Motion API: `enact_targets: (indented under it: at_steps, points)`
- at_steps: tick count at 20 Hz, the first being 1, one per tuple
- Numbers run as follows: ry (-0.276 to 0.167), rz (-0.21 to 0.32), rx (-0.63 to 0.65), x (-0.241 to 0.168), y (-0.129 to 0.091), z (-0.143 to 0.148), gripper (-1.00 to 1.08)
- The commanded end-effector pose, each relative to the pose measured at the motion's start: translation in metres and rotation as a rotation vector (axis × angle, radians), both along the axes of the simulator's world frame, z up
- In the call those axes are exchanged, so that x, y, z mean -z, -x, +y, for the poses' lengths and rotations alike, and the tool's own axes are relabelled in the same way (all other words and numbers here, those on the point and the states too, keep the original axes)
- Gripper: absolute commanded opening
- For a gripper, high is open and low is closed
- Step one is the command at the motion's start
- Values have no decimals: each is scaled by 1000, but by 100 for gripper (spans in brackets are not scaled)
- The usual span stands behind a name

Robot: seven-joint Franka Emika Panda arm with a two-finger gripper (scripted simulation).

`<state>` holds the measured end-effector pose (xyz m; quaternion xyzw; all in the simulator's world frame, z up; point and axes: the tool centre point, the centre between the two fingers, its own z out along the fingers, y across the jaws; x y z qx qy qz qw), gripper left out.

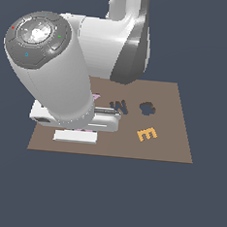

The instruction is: Insert a designated object into the corresponding slot on a board.

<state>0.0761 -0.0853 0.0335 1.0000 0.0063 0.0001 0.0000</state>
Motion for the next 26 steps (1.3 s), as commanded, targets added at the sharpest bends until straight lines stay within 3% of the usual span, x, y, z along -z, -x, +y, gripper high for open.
enact_targets:
  at_steps: [1,12,26]
  points:
    - [0,1,0,0,0,0,-100]
    - [0,1,-58,-1,17,24,-100]
    - [0,1,-231,-6,74,88,-100]
